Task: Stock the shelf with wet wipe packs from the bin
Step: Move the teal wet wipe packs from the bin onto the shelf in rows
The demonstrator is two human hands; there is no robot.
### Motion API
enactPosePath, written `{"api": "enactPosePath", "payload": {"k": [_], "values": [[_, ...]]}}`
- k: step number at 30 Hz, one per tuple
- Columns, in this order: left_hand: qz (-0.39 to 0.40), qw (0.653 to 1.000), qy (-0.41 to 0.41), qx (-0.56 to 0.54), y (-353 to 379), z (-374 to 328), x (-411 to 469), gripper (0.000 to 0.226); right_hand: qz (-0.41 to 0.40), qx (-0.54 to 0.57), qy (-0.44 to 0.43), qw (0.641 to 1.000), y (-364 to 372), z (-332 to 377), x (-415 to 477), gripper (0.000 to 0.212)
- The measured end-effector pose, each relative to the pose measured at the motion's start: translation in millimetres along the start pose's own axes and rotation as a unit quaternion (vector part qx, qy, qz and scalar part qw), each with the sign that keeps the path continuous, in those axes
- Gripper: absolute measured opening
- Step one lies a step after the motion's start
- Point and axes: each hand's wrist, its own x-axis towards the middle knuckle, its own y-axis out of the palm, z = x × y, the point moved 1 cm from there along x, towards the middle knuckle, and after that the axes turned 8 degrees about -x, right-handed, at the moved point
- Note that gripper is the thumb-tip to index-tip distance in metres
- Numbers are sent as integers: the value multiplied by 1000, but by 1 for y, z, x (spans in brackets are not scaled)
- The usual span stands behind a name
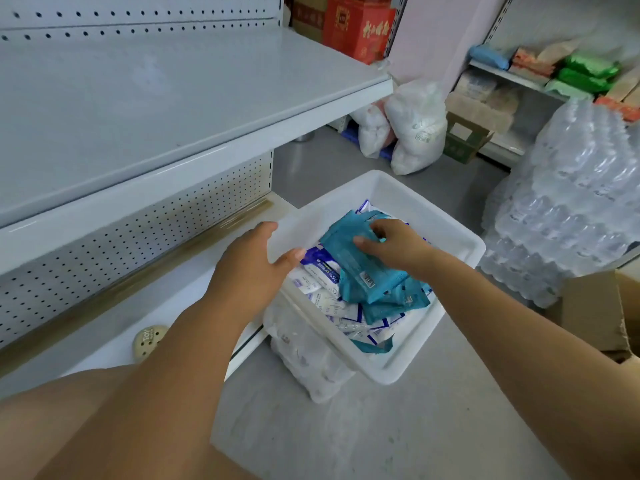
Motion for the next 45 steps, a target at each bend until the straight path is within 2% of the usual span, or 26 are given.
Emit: {"api": "enactPosePath", "payload": {"k": [3,6,9,12,16,18,22,25,30,34,38,41,43,45], "values": [[-24,999,14,-44,-12,-16,-5,59,-22,149,-2,989,-14,26,-11,42],[-33,989,-6,-143,-27,-36,-11,54,-19,285,-23,958,-21,55,-20,50],[-10,972,-34,-232,-44,-53,-9,42,26,405,-53,912,-24,90,-28,37],[-10,953,-26,-301,-64,-62,-6,21,79,445,-82,888,-21,125,-35,39],[-67,939,-31,-335,-105,-60,-9,12,85,435,-141,885,-17,169,-38,37],[-111,933,-24,-341,-130,-54,-13,13,86,409,-174,891,-14,192,-41,35],[-187,911,-7,-367,-179,-41,-22,17,125,399,-217,882,5,231,-46,41],[-232,898,7,-373,-214,-33,-32,20,118,384,-251,881,23,261,-47,41],[-313,883,18,-350,-271,-3,-52,24,122,443,-266,848,46,324,-47,24],[-364,859,-13,-360,-310,26,-70,21,92,473,-272,833,58,383,-51,23],[-383,838,-29,-387,-336,45,-88,21,20,478,-325,816,73,435,-64,16],[-362,816,-9,-451,-344,48,-97,22,12,448,-381,809,103,456,-75,12],[-339,796,0,-502,-348,50,-102,34,28,402,-419,814,126,461,-81,14],[-315,786,-3,-532,-352,54,-106,56,34,364,-447,816,138,461,-84,16]]}}
